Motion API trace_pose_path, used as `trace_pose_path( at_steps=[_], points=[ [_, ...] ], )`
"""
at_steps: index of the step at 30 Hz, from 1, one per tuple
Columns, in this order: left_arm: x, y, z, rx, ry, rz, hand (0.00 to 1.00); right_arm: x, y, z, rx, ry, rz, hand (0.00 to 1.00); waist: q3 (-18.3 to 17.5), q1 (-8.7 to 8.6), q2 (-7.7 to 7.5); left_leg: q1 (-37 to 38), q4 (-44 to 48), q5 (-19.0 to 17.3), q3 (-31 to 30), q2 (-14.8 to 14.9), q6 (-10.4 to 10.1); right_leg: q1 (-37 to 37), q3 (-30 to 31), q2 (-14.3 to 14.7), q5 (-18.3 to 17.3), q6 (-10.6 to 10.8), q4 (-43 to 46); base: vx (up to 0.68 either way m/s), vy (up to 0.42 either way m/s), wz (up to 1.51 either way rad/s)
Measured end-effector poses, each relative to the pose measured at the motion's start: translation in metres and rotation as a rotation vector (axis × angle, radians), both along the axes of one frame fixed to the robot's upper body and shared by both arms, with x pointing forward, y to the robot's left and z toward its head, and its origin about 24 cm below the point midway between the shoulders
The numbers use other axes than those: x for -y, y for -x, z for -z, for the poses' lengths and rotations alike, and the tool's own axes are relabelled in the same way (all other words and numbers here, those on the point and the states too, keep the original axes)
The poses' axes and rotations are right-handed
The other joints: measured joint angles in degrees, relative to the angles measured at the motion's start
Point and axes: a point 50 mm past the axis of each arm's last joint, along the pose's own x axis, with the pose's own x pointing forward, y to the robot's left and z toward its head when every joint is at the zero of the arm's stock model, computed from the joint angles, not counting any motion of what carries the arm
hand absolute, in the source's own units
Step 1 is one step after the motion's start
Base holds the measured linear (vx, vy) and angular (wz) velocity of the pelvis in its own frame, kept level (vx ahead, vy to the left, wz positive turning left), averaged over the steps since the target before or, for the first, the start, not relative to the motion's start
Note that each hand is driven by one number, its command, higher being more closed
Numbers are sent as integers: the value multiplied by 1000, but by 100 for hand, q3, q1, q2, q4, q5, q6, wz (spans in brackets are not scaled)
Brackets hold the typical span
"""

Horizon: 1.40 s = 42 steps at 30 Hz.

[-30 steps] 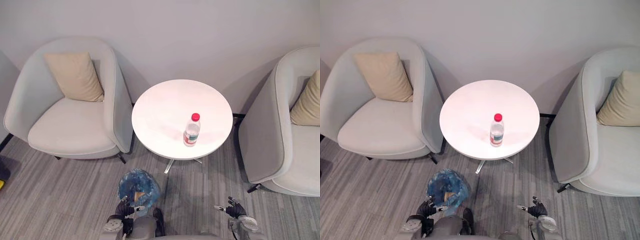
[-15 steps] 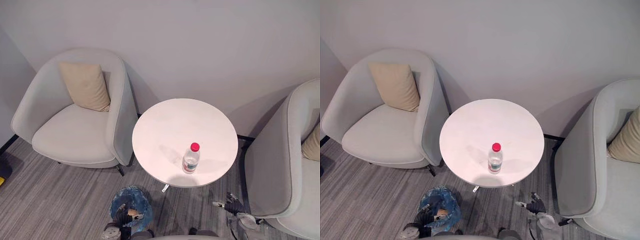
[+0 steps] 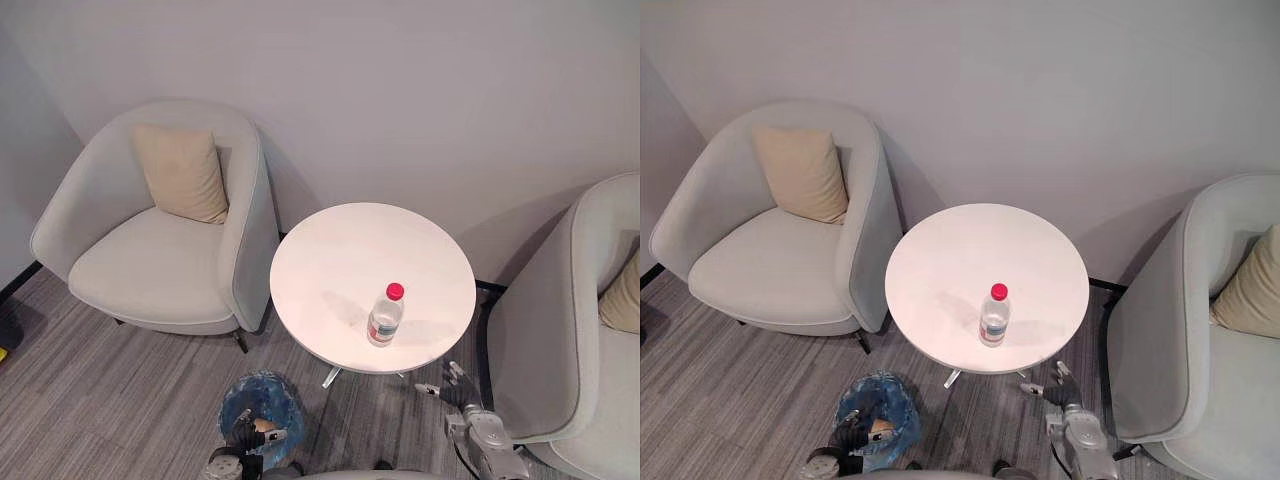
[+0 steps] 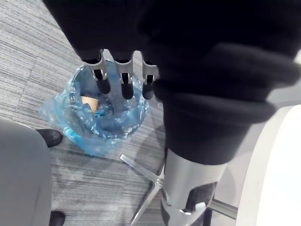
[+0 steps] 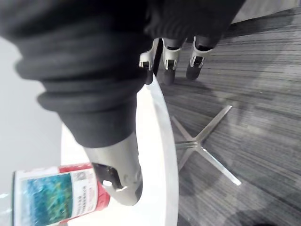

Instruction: Gather rubbish on tea table into small bin, then transfer packed bag to large trash can.

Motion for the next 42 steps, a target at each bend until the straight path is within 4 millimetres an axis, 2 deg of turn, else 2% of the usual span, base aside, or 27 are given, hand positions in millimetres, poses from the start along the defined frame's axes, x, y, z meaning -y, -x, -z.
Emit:
trace_pose_path(
  at_steps=[12,21,31,35,42],
  points=[
    [3,0,-1,8,-2,39,0,-20,-50,-54,273,66,-171,0,-24,5,-31,-1,-169,119,-116,-10,-14,58,-152,18,94,-5,-188,-17,-7,4],
    [2,1,-1,18,-2,39,0,-20,-62,-82,411,115,-209,0,-27,-1,-41,-42,-191,118,-292,-23,-15,120,-290,19,91,-4,-323,-21,-9,9],
    [3,0,-2,24,-1,40,0,-18,-66,-91,446,132,-220,0,-36,-3,-25,-261,-205,118,-300,-32,-15,-49,-297,22,91,-2,-365,1,-2,1],
    [3,0,-2,24,-1,42,0,-29,-72,-94,460,123,-261,0,-33,2,-20,-278,-205,118,-303,-34,-15,-63,-301,22,91,-2,-370,-10,-2,1],
    [4,-1,-2,29,0,48,0,-36,-75,-84,418,111,-284,0,-23,14,43,-446,-189,130,-355,-37,-16,-214,-323,18,93,-4,-339,-64,-8,2]
  ],
)
